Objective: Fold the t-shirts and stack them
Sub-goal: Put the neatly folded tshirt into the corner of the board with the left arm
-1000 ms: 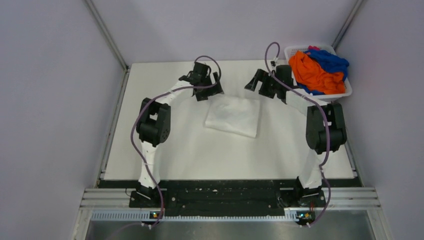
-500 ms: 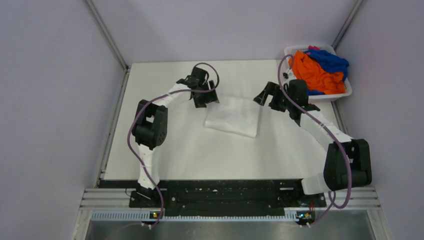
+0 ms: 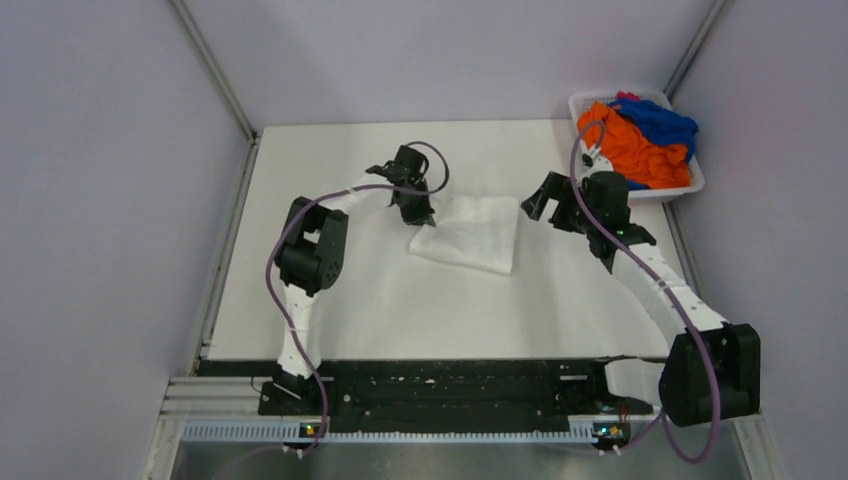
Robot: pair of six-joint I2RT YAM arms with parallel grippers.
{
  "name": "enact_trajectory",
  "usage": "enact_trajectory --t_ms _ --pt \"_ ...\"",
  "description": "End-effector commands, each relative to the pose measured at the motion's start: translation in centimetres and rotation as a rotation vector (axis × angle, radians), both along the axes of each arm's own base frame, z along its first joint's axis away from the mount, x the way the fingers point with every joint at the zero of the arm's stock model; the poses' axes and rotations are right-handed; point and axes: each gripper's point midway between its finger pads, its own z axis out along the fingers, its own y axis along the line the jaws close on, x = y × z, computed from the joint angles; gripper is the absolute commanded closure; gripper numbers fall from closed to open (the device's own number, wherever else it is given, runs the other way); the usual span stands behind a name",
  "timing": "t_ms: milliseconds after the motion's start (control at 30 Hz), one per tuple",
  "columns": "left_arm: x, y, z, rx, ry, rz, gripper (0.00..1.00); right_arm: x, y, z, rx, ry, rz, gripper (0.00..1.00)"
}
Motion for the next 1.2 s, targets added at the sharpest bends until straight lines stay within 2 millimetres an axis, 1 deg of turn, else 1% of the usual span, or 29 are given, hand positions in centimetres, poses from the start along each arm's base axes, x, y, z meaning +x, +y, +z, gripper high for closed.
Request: enact_trajectory --t_ms 0,100,167,267,300,400,500,533,667,800,867,967,1100,1167 --pt "1.9 4.0 0.7 0.230 -0.072 0.045 1.00 0.1 -0.7 1.3 -0.035 -0.051 -0.015 0.01" --pt "3.8 8.2 2.9 0.404 -0.161 0.136 1.00 0.0 -0.9 1.4 -0.040 -0.066 -0.026 0.01" --pt "5.0 10.7 4.4 0.485 -0.206 0.181 1.00 -0.1 -1.1 1.5 -0.046 -0.087 -0.029 0.01" --pt "6.8 14.7 6.1 0.586 -0.256 0.258 1.00 0.1 -1.8 2.1 -0.067 -0.122 -0.063 0.01" --pt "7.6 16.4 6.7 0.610 -0.274 0.292 1.00 0.3 -2.0 2.3 -0.078 -0.137 -0.072 0.01" --pt "10.1 20.5 7.8 0.650 -0.317 0.373 1.00 0.6 -2.8 2.9 -0.115 -0.175 -0.097 0.01" --pt "12.6 24.8 8.6 0.675 -0.348 0.444 1.00 0.6 -3.3 2.8 -0.148 -0.197 -0.107 0.01" --pt "13.5 26.3 8.9 0.684 -0.359 0.467 1.00 0.7 -3.5 3.2 -0.155 -0.226 -0.110 0.01" --pt "16.4 31.0 9.6 0.742 -0.408 0.501 1.00 0.7 -4.3 3.3 -0.184 -0.260 -0.143 0.01" --pt "18.7 35.5 9.5 0.783 -0.428 0.539 1.00 0.6 -5.4 3.4 -0.218 -0.267 -0.195 0.01" --pt "19.4 38.0 9.0 0.800 -0.427 0.543 1.00 0.4 -6.0 3.6 -0.234 -0.274 -0.219 0.01" --pt "20.2 40.6 8.8 0.840 -0.439 0.557 1.00 0.3 -6.3 4.0 -0.235 -0.295 -0.236 0.01" --pt "20.8 43.0 9.2 0.848 -0.471 0.602 1.00 0.1 -6.1 4.0 -0.222 -0.304 -0.232 0.01" --pt "21.0 43.9 9.6 0.841 -0.484 0.617 1.00 0.1 -6.5 3.9 -0.223 -0.287 -0.255 0.01"
